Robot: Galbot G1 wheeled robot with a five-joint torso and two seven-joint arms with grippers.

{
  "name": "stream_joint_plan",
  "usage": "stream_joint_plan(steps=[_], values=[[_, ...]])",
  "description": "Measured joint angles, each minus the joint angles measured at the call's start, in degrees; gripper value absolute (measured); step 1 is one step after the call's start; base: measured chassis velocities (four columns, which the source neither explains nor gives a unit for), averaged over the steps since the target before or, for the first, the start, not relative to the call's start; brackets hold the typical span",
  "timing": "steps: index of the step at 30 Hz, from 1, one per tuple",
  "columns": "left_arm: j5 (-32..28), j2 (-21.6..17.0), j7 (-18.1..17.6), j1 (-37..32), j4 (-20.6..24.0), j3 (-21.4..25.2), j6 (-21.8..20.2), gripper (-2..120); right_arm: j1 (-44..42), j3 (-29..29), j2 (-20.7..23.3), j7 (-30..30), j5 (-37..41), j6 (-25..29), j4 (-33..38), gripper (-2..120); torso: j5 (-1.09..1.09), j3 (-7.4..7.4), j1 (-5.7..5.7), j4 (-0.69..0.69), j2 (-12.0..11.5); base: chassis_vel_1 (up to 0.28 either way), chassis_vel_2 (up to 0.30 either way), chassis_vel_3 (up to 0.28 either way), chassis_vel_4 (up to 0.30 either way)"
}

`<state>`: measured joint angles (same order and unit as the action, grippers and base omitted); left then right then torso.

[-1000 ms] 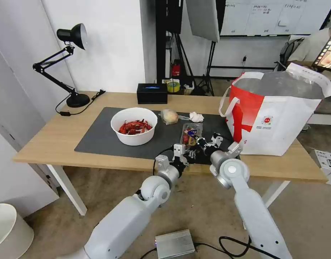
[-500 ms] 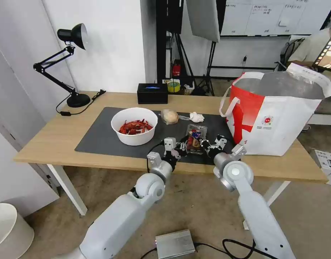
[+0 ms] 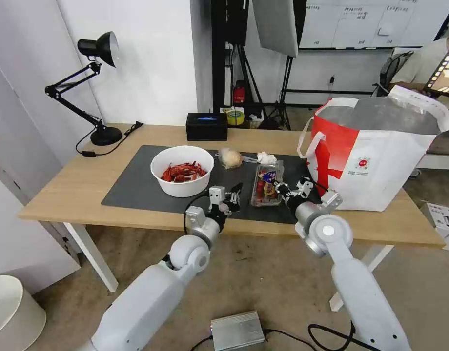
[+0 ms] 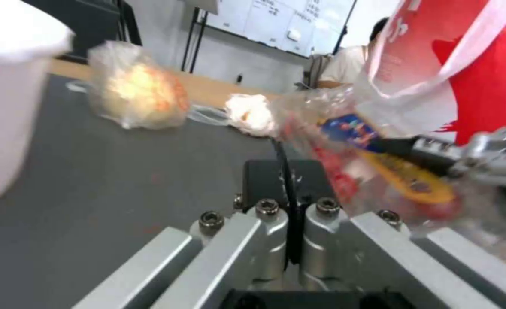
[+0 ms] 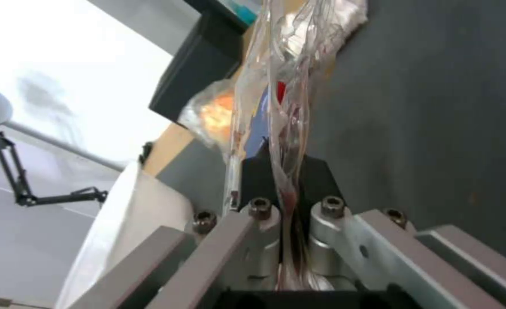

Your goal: Pick up the trash from the table and place it into the takeout bag.

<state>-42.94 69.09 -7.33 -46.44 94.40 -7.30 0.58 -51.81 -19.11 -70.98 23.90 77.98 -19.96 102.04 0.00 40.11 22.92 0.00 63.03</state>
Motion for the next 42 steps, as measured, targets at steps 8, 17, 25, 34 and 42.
stream_joint_plan(steps=[8, 17, 25, 34, 42], values=[[3.0, -1.6, 0.4, -3.3, 2.1, 2.4, -0.1, 0, 0.5, 0.1, 1.5, 1.0, 2.2, -0.2, 4.6, 0, 0.0, 0.0, 0.0, 0.0, 0.0, 0.0, 0.0, 0.0, 0.0], [7.5, -3.4, 1.4, -6.9, 4.8, 6.7, 0.1, 0, 2.0, -0.7, 4.1, 2.5, 5.6, -0.4, 9.6, 0, 0.0, 0.0, 0.0, 0.0, 0.0, 0.0, 0.0, 0.0, 0.0], [9.1, -5.3, 1.8, -9.7, 6.8, 9.9, 0.6, 0, 4.2, -2.5, 6.5, 3.4, 8.0, -0.5, 11.5, 0, 0.01, 0.0, 0.0, 0.0, 0.0, 0.0, 0.0, 0.0, 0.0], [11.9, -6.1, 2.7, -13.7, 8.4, 12.9, 1.5, 0, 7.2, -7.2, 10.2, 4.5, 11.6, -0.4, 13.0, 0, 0.01, 0.0, 0.0, 0.0, 0.0, 0.0, 0.0, 0.0, 0.0], [11.7, -6.9, 2.8, -15.9, 10.2, 14.7, 1.7, 26, 7.5, -11.4, 14.4, 4.7, 14.8, -0.3, 14.2, 0, 0.01, 0.0, 0.0, 0.0, 0.0, 0.0, 0.0, 0.0, 0.0]])
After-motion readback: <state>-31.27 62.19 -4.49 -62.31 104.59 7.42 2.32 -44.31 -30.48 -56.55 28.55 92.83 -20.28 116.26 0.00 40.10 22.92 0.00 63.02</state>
